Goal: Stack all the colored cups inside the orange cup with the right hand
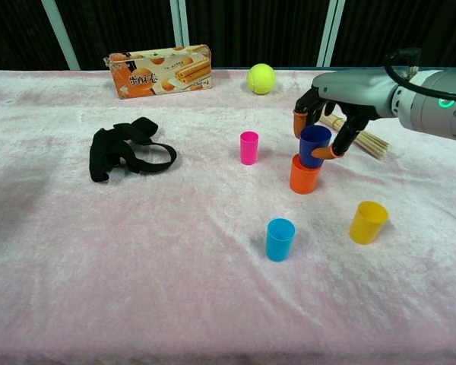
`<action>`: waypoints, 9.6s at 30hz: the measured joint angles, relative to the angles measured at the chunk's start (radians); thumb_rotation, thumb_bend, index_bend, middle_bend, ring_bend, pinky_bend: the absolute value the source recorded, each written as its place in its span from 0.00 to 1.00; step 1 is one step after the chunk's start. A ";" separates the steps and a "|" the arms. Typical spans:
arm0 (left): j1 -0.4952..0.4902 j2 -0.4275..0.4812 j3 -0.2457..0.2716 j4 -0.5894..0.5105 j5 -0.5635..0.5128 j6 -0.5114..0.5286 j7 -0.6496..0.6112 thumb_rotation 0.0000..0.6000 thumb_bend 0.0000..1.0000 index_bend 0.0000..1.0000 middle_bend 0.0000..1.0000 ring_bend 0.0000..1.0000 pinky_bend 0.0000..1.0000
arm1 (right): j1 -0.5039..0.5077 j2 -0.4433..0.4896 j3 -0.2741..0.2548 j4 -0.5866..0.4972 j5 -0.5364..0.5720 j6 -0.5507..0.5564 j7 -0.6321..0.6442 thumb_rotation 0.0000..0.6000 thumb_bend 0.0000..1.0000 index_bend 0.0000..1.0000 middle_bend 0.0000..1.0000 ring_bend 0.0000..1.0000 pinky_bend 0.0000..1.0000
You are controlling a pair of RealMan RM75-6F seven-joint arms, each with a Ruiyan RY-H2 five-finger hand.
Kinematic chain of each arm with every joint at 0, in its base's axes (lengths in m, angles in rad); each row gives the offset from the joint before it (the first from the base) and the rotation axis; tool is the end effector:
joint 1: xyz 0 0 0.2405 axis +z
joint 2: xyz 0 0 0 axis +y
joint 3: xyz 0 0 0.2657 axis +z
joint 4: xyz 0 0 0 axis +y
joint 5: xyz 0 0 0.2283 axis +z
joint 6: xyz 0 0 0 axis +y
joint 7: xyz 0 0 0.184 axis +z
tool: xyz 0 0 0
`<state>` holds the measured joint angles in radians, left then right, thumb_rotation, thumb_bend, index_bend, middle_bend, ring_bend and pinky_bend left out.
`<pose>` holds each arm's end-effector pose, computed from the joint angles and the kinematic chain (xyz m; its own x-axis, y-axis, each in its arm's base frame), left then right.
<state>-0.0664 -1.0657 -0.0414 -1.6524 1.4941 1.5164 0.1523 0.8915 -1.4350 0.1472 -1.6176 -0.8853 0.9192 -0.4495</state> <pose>-0.3260 0.2150 0.1644 0.5410 -0.0120 0.8409 0.8410 0.0146 -0.5409 -0.1142 -0.4000 -0.0337 0.4977 -0.3157 0.8079 -0.8428 -0.3960 0.3644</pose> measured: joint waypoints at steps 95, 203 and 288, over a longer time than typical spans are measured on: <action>0.004 0.001 -0.003 -0.004 -0.006 0.004 0.011 1.00 0.70 0.07 0.01 0.00 0.03 | -0.037 0.094 0.060 -0.123 0.068 -0.023 -0.053 1.00 0.35 0.55 0.52 0.29 0.21; 0.005 0.002 -0.004 -0.006 -0.013 0.003 0.019 1.00 0.70 0.07 0.01 0.00 0.03 | -0.104 0.058 0.039 -0.199 -0.079 0.042 -0.014 1.00 0.37 0.54 0.46 0.25 0.21; 0.008 0.008 -0.012 0.001 -0.032 0.001 -0.002 1.00 0.70 0.07 0.01 0.00 0.03 | 0.147 -0.404 0.128 0.594 -0.022 -0.174 0.196 1.00 0.32 0.46 0.45 0.22 0.21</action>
<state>-0.0587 -1.0578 -0.0532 -1.6516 1.4625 1.5169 0.1502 1.0382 -1.8386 0.2752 -1.0235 -0.9072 0.7454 -0.2536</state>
